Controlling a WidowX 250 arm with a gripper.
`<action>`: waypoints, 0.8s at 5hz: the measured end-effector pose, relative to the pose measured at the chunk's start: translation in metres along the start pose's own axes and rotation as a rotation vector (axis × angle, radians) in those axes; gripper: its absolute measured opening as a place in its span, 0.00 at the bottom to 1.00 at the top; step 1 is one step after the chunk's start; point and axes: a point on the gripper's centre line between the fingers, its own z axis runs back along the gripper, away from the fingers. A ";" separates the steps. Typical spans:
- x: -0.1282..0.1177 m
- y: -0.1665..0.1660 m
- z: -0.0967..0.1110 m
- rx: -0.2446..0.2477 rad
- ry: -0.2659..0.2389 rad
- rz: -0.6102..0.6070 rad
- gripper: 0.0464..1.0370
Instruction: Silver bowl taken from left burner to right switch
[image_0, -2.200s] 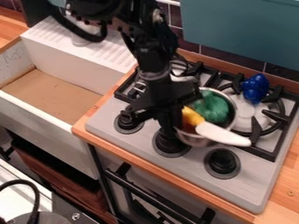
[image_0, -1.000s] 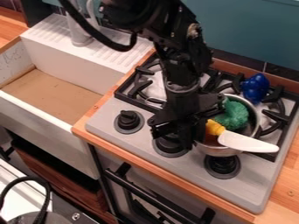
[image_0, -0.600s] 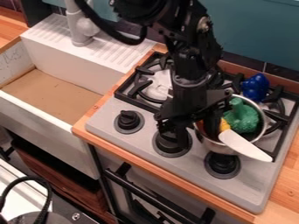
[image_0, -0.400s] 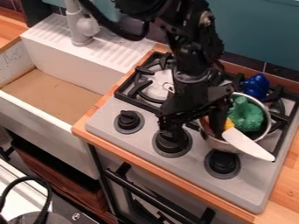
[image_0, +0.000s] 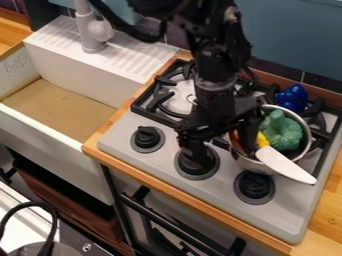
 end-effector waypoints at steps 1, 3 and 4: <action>0.008 -0.001 0.019 -0.037 0.000 0.023 0.96; 0.013 -0.021 0.053 -0.087 -0.096 0.088 0.96; 0.017 -0.022 0.055 -0.050 -0.190 0.041 0.96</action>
